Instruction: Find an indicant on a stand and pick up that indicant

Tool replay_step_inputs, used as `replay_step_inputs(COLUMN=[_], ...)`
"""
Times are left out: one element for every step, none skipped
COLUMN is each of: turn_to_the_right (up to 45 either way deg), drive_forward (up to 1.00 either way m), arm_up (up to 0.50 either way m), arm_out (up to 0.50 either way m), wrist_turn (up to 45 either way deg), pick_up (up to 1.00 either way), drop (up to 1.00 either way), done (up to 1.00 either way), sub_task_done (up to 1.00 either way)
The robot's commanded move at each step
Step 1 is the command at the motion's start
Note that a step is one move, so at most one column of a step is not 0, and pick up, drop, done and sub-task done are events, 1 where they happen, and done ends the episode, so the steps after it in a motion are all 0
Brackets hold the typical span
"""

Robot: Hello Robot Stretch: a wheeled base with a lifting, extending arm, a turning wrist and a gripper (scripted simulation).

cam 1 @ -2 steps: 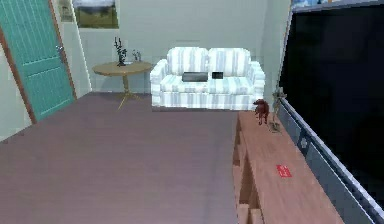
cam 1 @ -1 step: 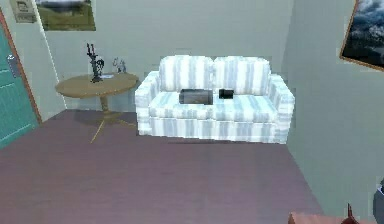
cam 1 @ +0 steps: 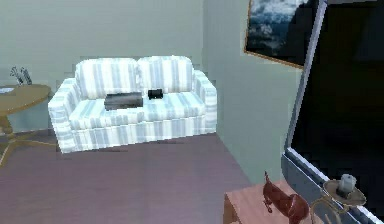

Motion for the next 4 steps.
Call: replay_step_inputs(turn_to_the_right=[0.0, 0.0, 0.0, 0.0], drive_forward=[0.05, 0.00, 0.00, 0.00], arm_up=[0.00, 0.50, 0.34, 0.00], arm_out=[0.00, 0.00, 0.00, 0.12], wrist_turn=[0.0, 0.0, 0.0, 0.0], pick_up=[0.00, 0.00, 0.00, 0.00], drop=[0.00, 0.00, 0.00, 0.00], done=[0.00, 0.00, 0.00, 0.00], sub_task_done=[0.00, 0.00, 0.00, 0.00])
